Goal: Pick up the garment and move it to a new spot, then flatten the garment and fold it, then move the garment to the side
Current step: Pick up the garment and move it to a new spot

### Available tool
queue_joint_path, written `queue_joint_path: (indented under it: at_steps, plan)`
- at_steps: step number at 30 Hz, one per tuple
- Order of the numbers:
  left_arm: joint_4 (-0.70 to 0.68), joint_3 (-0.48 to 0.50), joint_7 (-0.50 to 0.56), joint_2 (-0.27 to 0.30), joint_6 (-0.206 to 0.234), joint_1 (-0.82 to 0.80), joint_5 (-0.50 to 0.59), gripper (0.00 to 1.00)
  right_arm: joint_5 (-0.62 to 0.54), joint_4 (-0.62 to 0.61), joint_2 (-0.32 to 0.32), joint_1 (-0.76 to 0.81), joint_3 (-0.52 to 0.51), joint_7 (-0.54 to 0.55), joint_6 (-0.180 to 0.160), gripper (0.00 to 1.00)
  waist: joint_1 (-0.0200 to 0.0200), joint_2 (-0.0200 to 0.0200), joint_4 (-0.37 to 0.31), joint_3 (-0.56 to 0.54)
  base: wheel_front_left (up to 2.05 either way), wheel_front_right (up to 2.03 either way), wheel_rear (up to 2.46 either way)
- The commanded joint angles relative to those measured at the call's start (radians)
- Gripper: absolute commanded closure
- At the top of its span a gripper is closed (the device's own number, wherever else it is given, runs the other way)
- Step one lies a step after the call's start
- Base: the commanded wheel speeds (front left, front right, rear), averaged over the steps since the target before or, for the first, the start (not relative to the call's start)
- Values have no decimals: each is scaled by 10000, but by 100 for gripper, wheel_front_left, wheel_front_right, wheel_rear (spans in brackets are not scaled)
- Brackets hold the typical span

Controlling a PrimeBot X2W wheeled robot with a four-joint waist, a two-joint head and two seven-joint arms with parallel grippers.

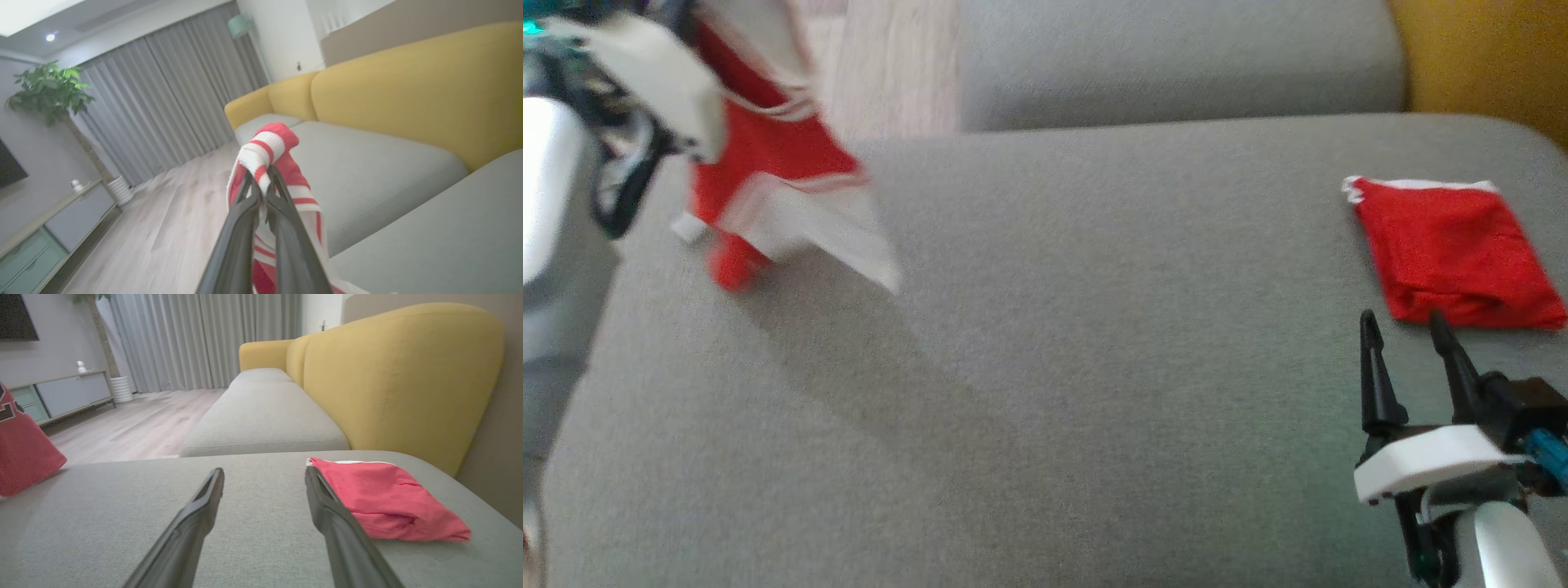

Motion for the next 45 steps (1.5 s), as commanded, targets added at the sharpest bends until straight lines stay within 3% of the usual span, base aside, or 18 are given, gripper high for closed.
queue_joint_path:
  at_steps: [1, 12, 20, 28, 37, 38, 39, 40, 41, 45]
  plan:
    - [-663, 194, 124, 188, 21, -789, -243, 100, 85, -264, -42, -225, 202, -162, 35, 0, 5, -1, -455, -489, 0, 0, 0]
    - [-2467, 133, 77, -1056, 154, -694, -1688, 100, 214, 75, -42, -1, 208, -434, 35, 0, 5, -1, -894, -604, 0, 0, 0]
    - [-2847, 652, -617, -928, 786, 1548, -2546, 100, 276, 170, -42, 63, 290, -458, 35, 0, 5, -1, -869, -302, 0, 0, 0]
    - [-1364, 1031, -1772, -488, 1257, 4781, -3204, 100, 233, 235, -41, -74, 497, -434, 35, 0, 5, -1, -751, 272, 0, 0, 0]
    - [567, 1356, -2926, -800, 1142, 5082, -3457, 100, 98, 197, -41, -565, 737, -387, 35, 0, 5, -1, -713, 1074, 0, 0, 0]
    - [739, 1409, -3055, -844, 1137, 5029, -3484, 73, 91, 201, -41, -615, 763, -388, 35, 0, 5, -1, -710, 1116, 0, 0, 0]
    - [893, 1447, -3194, -884, 1123, 4975, -3492, 52, 81, 207, -41, -653, 794, -384, 35, 0, 5, -1, -705, 1147, 0, 0, 0]
    - [1026, 1475, -3328, -929, 1100, 4925, -3492, 8, 71, 218, -41, -683, 822, -380, 35, 0, 5, -1, -695, 1162, 0, 0, 0]
    - [1135, 1505, -3449, -990, 1075, 4884, -3501, 0, 60, 230, -41, -703, 838, -378, 35, 0, 5, -1, -671, 1162, 0, 0, 0]
    - [1364, 1502, -3813, -1216, 982, 4884, -3391, 0, 43, 319, -41, -675, 834, -386, 35, 0, 5, -1, -484, 972, 0, 0, 0]
